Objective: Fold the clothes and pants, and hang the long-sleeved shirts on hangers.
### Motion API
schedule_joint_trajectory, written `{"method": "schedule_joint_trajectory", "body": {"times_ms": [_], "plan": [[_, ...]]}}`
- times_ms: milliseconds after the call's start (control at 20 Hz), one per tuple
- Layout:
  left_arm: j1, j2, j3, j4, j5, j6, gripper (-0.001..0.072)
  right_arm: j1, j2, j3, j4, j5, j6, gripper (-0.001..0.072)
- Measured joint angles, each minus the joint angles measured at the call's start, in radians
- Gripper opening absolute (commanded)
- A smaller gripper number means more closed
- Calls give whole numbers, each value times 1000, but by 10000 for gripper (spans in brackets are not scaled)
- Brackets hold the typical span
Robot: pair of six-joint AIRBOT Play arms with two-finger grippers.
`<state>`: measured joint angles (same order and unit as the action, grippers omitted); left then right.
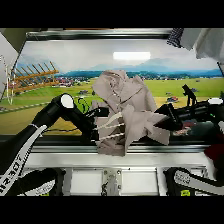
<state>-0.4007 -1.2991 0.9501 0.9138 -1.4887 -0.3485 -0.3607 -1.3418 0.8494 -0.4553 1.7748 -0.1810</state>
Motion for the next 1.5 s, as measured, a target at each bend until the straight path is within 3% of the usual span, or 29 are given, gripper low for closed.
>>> {"method": "schedule_joint_trajectory", "body": {"times_ms": [600, 1100, 1500], "plan": [[0, 0, 0, 7, -3, 0, 15, 70, -43, -3, 50, -6, -3, 663], [0, 0, 1, -5, 3, 1, 15, -92, 2, 17, 1, 43, -3, 663], [0, 0, 1, 1, 7, 1, 15, -93, -12, -43, -27, 50, -23, 663]]}}
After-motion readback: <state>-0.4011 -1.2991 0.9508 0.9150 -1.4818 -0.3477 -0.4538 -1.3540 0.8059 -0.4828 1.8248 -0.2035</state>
